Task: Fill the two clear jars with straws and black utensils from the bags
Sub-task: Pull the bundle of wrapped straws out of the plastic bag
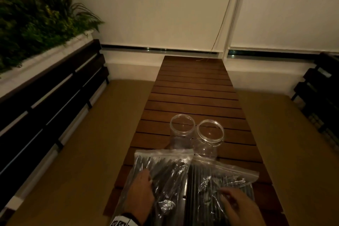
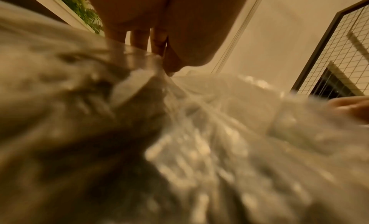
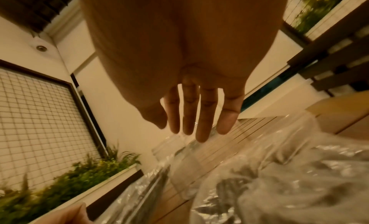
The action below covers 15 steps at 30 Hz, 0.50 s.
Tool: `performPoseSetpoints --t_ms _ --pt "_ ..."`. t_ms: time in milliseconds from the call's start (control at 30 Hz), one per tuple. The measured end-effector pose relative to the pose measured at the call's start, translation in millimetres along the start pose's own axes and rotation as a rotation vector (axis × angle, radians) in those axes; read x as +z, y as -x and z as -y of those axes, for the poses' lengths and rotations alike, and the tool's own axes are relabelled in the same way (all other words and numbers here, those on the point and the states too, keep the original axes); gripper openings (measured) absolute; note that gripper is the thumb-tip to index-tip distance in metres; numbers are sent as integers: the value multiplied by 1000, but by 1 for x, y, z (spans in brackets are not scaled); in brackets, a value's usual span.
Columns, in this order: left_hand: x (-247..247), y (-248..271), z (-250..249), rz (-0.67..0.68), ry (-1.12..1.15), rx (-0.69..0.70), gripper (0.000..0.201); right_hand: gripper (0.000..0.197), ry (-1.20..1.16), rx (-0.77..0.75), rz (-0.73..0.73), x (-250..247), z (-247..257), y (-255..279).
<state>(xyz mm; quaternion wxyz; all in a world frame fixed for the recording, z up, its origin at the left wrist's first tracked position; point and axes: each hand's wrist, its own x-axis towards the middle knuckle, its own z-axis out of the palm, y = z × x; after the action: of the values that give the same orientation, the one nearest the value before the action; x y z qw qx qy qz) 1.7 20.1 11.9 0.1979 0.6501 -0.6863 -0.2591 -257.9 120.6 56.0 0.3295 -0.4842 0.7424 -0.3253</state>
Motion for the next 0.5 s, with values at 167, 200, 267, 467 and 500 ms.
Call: performPoseSetpoints --t_ms 167,200,267,467,500 --pt "-20 20 11 -140 229 35 45 46 -227 -22 34 11 55 -4" --pt "-23 25 12 -128 256 31 43 56 -286 -7 44 13 65 -6" --pt "-27 35 13 -65 254 91 40 76 -337 44 115 18 80 -11" --pt "-27 36 21 -5 210 401 57 35 -171 -51 208 28 111 -17" --pt "-30 33 19 16 224 411 46 30 -157 -97 187 27 114 -17"
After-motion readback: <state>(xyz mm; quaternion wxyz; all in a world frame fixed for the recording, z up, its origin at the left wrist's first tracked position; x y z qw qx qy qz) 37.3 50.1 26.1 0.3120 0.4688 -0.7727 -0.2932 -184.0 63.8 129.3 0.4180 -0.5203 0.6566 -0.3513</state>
